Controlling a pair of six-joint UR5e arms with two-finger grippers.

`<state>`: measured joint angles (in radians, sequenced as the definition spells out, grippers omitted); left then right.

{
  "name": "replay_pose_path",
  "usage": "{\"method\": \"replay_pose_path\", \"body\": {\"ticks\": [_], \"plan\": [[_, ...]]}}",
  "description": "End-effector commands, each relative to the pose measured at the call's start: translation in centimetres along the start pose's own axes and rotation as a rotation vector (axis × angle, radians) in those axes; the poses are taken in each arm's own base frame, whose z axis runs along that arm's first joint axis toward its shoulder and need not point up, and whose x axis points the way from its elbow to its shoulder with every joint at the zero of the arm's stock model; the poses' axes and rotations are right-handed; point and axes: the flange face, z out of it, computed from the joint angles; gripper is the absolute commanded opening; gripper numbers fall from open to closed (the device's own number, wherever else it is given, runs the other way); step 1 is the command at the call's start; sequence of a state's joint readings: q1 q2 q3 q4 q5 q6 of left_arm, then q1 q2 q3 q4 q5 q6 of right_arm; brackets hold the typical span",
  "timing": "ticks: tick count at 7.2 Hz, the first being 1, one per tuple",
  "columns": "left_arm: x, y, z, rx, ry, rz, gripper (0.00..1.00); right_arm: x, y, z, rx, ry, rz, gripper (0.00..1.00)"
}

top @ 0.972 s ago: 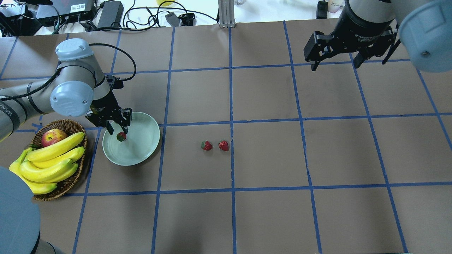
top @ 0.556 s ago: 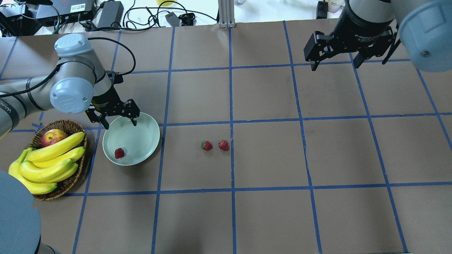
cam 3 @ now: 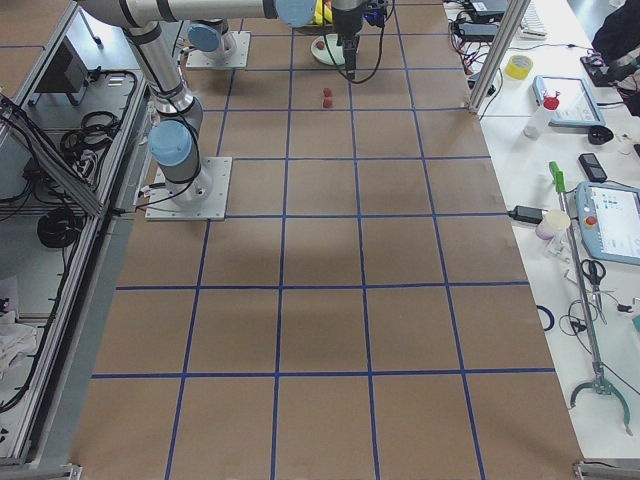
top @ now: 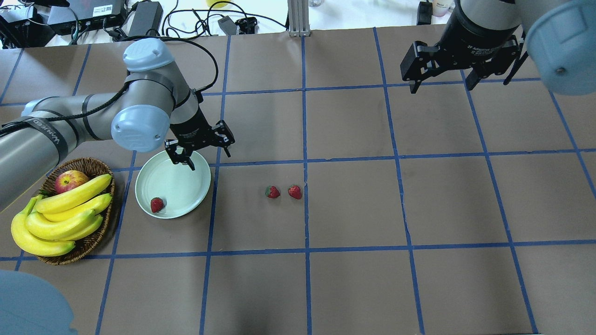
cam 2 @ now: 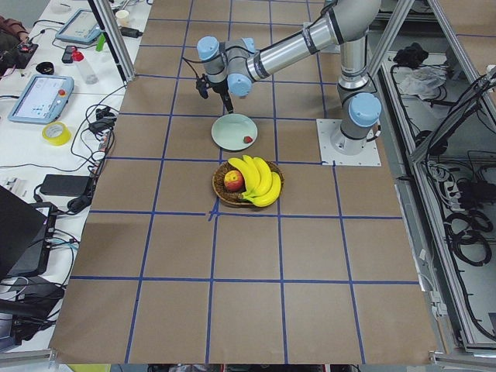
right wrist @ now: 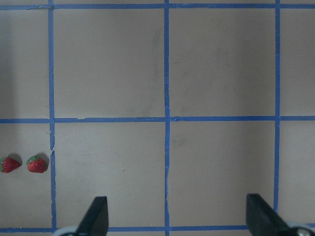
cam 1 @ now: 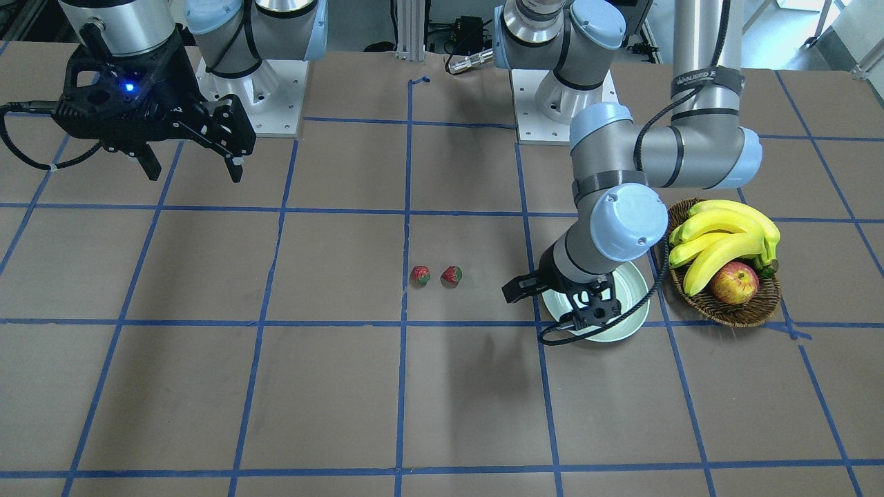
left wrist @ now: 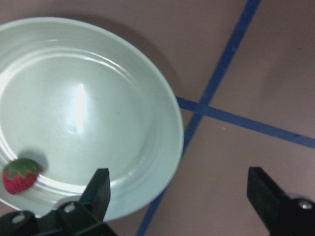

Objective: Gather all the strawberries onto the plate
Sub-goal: 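Move the left gripper back and grasp the next strawberry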

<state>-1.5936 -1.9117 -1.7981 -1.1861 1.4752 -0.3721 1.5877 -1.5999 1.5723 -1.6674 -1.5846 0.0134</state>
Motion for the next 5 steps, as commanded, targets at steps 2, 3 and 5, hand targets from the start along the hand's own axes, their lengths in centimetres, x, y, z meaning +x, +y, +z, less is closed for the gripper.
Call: {"method": "replay_pose_path", "body": {"ticks": [2, 3, 5], "plan": [[5.1, 4.5, 2.7, -0.063, 0.019, 0.061, 1.00, 0.0, 0.0, 0.0, 0.000, -0.002, 0.000, 1.00], [5.2, 4.8, 3.5, -0.067, 0.019, 0.069, 1.00, 0.0, 0.0, 0.0, 0.000, -0.002, 0.000, 1.00], [5.2, 5.0, 5.9, -0.024, 0.045, 0.116, 1.00, 0.0, 0.0, 0.0, 0.000, 0.001, 0.000, 1.00]]}}
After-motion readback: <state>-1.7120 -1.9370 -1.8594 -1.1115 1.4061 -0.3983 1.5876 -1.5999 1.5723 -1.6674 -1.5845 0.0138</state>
